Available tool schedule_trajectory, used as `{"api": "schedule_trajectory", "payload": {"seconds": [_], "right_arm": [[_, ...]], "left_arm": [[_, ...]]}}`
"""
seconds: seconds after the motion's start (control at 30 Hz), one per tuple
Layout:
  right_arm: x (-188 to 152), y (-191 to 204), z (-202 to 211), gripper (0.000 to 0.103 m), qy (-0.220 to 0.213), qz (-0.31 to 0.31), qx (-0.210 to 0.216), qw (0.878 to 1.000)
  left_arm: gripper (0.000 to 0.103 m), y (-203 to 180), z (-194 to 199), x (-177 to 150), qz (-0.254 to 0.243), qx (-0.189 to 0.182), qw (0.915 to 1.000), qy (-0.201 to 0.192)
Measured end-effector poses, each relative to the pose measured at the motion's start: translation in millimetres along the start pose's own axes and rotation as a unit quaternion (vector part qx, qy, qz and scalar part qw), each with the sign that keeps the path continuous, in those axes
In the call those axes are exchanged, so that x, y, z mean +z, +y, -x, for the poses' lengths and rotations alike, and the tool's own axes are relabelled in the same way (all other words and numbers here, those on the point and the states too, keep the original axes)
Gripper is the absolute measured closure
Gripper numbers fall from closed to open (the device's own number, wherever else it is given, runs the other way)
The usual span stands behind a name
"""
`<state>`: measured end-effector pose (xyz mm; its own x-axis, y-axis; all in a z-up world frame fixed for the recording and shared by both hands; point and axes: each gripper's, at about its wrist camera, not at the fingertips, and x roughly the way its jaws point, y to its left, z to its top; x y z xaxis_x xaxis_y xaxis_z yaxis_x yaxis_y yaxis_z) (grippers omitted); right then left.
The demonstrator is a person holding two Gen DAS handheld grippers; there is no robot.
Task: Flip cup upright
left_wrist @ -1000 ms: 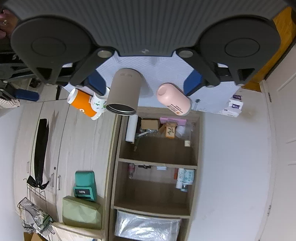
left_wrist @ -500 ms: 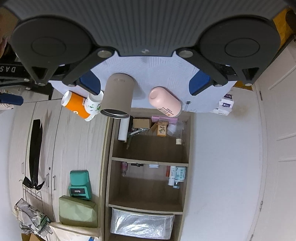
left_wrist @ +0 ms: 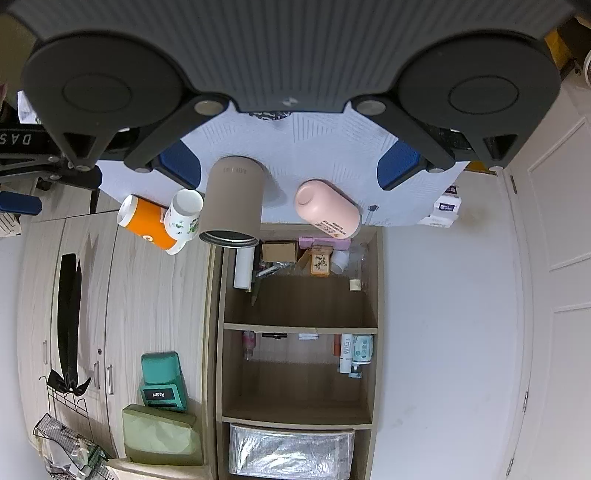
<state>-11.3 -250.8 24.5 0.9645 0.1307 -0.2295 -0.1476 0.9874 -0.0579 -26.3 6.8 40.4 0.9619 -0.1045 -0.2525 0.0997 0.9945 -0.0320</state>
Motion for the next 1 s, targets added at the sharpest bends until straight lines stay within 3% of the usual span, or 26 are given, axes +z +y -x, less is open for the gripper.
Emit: {"api": "schedule_trajectory", "payload": {"seconds": [0.33,0.67,1.0], "right_arm": [[-4.4,5.2,3.1,0.000,-0.021,0.002,-0.015,1.000],[-14.7,9.6,2.3,0.000,-0.017,-0.007,-0.015,1.000],[-15.9,10.6,3.3,0.000,-0.020,-0.006,-0.021,1.000]], "left_arm": [[0.000,2.3,-7.7,-5.5,0.007,-0.007,0.9997,0.021],[0.000,0.3,-12.8,-12.6,0.003,0.049,0.9983,0.030],[0.000,1.4,-10.1,-16.7,-0.012,0.052,0.9982,0.027]]}}
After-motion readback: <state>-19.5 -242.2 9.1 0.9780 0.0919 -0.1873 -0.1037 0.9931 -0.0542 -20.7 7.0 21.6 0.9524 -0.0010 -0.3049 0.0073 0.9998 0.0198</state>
